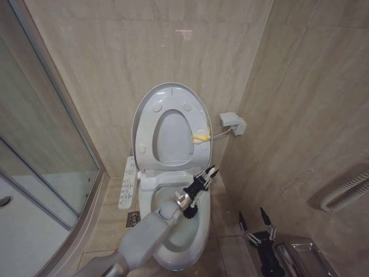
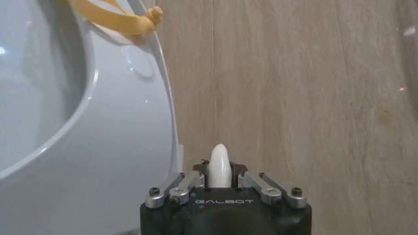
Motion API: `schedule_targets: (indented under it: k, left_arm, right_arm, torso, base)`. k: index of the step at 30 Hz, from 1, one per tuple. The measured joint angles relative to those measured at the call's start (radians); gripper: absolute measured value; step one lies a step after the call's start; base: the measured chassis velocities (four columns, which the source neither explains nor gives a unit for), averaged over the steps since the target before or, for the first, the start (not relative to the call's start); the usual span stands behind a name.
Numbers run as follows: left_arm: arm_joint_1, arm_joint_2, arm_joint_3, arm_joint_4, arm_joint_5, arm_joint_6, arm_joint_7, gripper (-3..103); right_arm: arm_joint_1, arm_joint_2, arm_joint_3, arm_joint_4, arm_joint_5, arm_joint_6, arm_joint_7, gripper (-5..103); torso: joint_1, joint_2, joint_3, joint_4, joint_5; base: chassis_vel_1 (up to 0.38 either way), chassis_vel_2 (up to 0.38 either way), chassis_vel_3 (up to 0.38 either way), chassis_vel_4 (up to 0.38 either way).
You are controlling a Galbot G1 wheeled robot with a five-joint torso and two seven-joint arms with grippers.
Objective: Open the toilet lid, clean the toilet bowl with a toilet brush, close the toilet lid, and flush.
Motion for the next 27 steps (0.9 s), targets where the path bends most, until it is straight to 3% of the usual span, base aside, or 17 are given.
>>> schedule_targets:
  k: [6, 14, 18, 21, 27]
  left_arm:
    - [0.029, 0.026, -0.007, 0.061, 0.015, -0.004, 0.007, 23]
    - [0.001, -0.002, -0.023, -0.008, -0.004, 0.006, -0.007, 23]
    - [0.005, -0.001, -0.024, 0.033, -0.002, 0.001, -0.002, 23]
    - [0.029, 0.022, -0.018, 0.088, 0.013, -0.013, 0.016, 23]
    - [0.016, 0.01, -0.016, 0.024, 0.002, -0.011, 0.006, 23]
  right_arm:
    - [-0.062, 0.007, -0.046, 0.157, 0.013, -0.019, 0.027, 100]
    - [-0.116, 0.01, -0.092, 0.339, 0.037, -0.058, 0.078, 100]
    - [-0.128, 0.012, -0.105, 0.378, 0.035, -0.061, 0.079, 100]
    - [-0.133, -0.001, -0.102, 0.419, 0.031, -0.067, 0.077, 100]
    - [-0.125, -0.01, -0.086, 0.453, 0.032, -0.083, 0.077, 100]
  torso:
    - [0.0, 0.0, 0.0, 0.0018, 0.0005]
    - [0.0, 0.0, 0.0, 0.0, 0.0003]
    - [0.0, 0.0, 0.0, 0.0004, 0.0003]
    - [0.0, 0.0, 0.0, 0.002, 0.0006]
    - [0.0, 0.0, 0.0, 0.0008, 0.0005]
  base:
    - [0.0, 0.0, 0.0, 0.0]
    - [0.0, 0.0, 0.0, 0.0]
    - [0.0, 0.0, 0.0, 0.0]
    - [0.0, 0.0, 0.0, 0.0]
    - [0.0, 0.0, 0.0, 0.0]
